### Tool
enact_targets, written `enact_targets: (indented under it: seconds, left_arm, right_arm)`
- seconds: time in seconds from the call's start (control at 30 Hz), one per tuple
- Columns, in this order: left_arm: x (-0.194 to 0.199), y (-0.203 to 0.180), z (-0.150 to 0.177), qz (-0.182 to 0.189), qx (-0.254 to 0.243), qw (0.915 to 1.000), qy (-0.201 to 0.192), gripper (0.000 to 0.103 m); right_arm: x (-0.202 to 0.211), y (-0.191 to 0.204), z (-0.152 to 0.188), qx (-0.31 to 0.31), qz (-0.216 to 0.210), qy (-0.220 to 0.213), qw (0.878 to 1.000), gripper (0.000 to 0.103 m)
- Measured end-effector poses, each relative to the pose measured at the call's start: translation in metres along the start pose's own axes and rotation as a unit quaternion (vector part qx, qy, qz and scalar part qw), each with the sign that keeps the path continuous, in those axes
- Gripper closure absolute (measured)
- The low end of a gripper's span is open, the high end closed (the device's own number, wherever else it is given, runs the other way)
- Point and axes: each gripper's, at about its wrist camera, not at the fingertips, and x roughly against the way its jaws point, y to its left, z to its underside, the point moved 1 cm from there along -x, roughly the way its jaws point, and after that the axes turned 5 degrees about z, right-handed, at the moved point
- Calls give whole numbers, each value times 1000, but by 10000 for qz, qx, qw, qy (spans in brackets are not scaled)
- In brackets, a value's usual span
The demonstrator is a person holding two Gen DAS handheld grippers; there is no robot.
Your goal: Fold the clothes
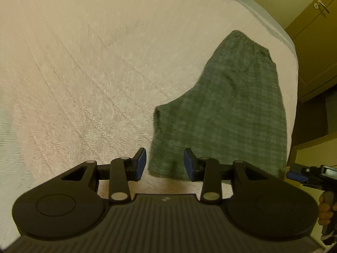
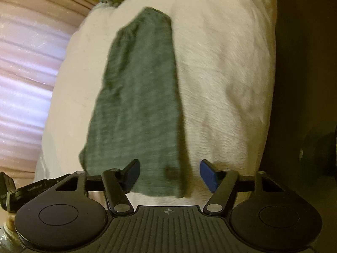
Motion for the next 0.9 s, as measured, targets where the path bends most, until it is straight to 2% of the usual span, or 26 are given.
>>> enact_targets:
  seconds: [0.23,0.47,0.53,0.57,0.6,0.63,0.7,0.77,0.9]
  left_arm:
    - [-26,31,4,556,187,9982,118,66]
    - [-57,47,-2,1176,422,9919,236,68]
    - [-60,54,-1,1383,615,9882,251,71]
    - [-60,57,0,1469,670,9865,263,75]
    - [-59,59,1,1530,722,9852,289,87]
    - [-59,60,1,1587,780,9837,317,99]
    - [-57,63,2,1700,895,9807,374,100]
    - [-50,62,-2,1808,896,9790,300,100]
    - [-28,59,-20,2267,1138,9672,-121,100]
  right_arm:
    - [-14,-19,-6,-87,-682,137,9975,49]
    - [-32,-27,-11,-108,-948,374,9947,49]
    - [-36,-28,-11,-139,-1040,468,9934,65]
    - [-38,-28,-10,-137,-1076,529,9927,66]
    - [-40,-28,-10,-138,-1100,576,9922,67]
    - [-42,-29,-10,-181,-1147,655,9911,76]
    - [-43,-29,-12,-266,-1173,756,9899,95]
    - [-40,-31,-15,-383,-1199,808,9887,98]
    - [-23,-30,-29,-845,-1482,878,9814,99]
